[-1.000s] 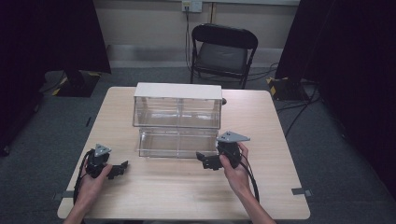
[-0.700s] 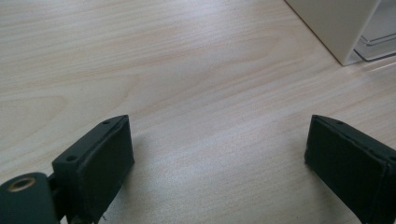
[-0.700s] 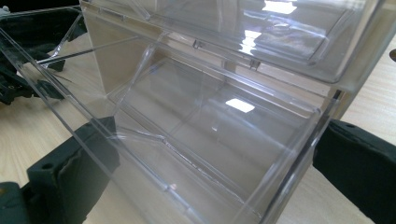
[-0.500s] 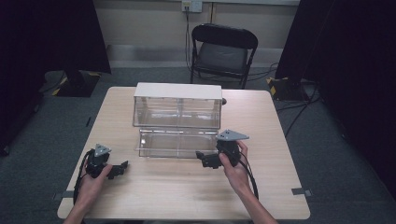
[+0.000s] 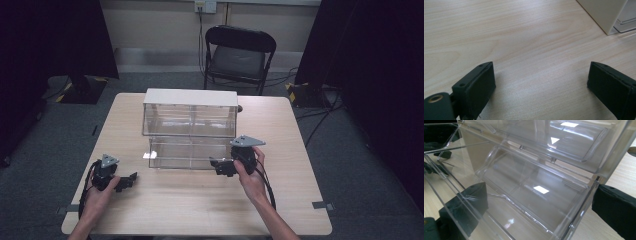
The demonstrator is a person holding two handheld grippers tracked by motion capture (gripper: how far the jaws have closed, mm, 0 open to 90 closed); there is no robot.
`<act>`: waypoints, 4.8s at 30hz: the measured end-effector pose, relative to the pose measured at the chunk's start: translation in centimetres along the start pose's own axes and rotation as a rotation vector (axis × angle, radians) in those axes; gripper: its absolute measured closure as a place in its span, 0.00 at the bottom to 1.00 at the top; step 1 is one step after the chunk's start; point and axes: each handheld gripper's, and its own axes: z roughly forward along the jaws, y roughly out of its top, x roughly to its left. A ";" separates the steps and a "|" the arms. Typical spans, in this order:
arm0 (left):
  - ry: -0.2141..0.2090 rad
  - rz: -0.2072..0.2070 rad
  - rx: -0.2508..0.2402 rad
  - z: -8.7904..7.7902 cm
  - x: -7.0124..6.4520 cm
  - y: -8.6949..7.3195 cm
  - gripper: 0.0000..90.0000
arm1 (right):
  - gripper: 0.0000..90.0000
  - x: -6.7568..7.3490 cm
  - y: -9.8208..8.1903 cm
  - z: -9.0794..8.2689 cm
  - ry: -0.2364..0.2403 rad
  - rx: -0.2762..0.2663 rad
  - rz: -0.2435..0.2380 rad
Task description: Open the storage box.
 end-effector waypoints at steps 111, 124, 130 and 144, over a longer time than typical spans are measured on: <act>0.000 0.000 0.000 0.0 0.0 0.0 0.08 | 0.08 -0.4 2.9 -1.4 -0.015 -0.112 0.043; 0.000 0.000 0.001 0.0 0.0 0.0 0.08 | 0.08 -0.3 2.9 -1.6 -0.009 -0.140 0.056; 0.000 0.000 0.000 0.0 0.0 0.0 0.08 | 0.07 -0.3 2.9 -1.5 -0.010 -0.146 0.061; 0.000 0.000 0.000 0.0 0.0 0.0 0.08 | 0.05 -0.3 2.9 -1.3 -0.011 -0.155 0.067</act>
